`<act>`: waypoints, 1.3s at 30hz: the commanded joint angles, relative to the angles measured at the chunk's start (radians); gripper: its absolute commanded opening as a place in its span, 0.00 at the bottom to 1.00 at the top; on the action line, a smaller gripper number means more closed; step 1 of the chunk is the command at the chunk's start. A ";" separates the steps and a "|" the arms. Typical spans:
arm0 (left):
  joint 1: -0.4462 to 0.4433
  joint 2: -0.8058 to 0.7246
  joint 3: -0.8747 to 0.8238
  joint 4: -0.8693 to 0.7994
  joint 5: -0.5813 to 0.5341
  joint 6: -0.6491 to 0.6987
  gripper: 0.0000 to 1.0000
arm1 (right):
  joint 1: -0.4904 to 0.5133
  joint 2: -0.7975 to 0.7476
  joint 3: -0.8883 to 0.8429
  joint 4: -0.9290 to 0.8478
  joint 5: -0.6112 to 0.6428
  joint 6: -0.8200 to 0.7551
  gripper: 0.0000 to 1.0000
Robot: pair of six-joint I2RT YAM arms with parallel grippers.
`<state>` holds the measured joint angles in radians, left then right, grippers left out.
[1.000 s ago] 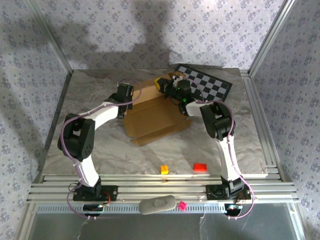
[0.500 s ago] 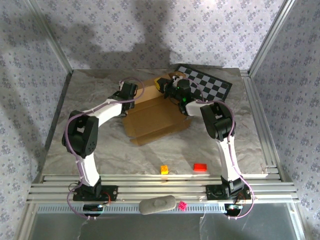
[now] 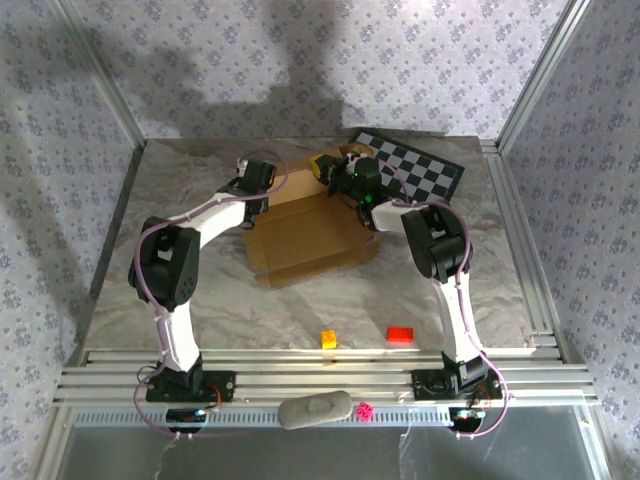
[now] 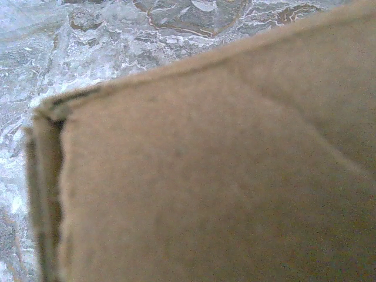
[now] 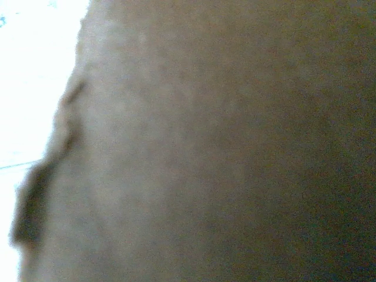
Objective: Fold the paper box
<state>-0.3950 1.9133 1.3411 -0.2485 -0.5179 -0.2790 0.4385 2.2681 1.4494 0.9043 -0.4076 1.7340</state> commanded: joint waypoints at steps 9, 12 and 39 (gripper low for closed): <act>0.014 0.069 -0.009 -0.041 -0.001 0.044 0.16 | 0.034 -0.036 0.023 -0.216 -0.030 0.059 0.00; 0.021 0.070 -0.017 -0.022 0.000 0.044 0.26 | 0.033 -0.032 0.031 -0.218 -0.027 0.062 0.00; 0.074 0.082 0.026 -0.074 -0.039 -0.031 0.00 | 0.022 -0.099 0.086 -0.420 0.029 -0.012 0.32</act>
<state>-0.3470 1.9903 1.3983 -0.1844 -0.4942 -0.3161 0.4564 2.2215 1.5276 0.6178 -0.3405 1.7763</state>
